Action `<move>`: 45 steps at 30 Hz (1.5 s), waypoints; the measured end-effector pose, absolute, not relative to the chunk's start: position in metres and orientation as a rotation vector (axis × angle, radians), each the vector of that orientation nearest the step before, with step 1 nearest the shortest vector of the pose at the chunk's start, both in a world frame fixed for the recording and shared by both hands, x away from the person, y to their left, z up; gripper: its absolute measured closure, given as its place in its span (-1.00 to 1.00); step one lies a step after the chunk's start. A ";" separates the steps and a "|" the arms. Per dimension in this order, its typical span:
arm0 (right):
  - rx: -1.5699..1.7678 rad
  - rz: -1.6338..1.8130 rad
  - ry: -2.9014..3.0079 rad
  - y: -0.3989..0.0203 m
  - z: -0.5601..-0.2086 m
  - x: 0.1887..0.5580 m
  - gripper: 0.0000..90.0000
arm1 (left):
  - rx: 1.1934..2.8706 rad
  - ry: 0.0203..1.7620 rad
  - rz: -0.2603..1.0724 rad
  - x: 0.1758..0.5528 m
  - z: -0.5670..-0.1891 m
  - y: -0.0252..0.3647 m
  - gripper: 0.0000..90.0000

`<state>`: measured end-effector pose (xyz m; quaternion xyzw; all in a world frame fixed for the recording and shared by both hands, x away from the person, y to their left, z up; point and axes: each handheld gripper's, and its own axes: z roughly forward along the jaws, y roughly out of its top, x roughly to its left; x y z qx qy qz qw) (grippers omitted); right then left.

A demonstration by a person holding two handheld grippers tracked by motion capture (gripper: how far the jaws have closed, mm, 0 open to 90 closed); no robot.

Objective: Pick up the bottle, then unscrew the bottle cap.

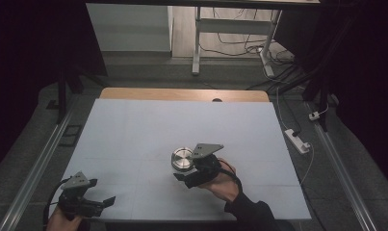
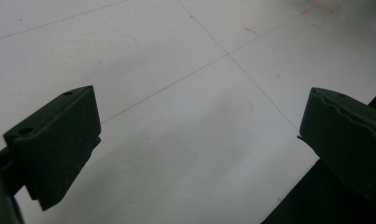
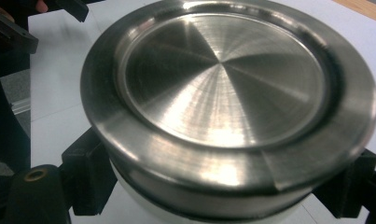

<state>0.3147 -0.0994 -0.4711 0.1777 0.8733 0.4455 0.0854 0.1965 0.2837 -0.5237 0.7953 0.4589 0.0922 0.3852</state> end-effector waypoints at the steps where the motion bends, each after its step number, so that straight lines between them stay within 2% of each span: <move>1: 0.528 1.328 2.604 -0.099 -0.471 0.315 -0.67 | 2.028 1.169 0.237 0.197 -0.524 0.284 -1.00; 13: 0.510 1.330 2.603 -0.098 -0.471 0.314 -0.67 | 2.006 1.114 0.227 0.198 -0.518 0.279 -1.00; 34: 0.501 1.347 2.604 -0.097 -0.468 0.312 -0.67 | 1.988 0.811 0.174 0.230 -0.491 0.239 -1.00; 45: 0.485 1.348 2.601 -0.099 -0.467 0.313 -0.67 | 2.076 0.740 0.208 0.250 -0.473 0.216 -1.00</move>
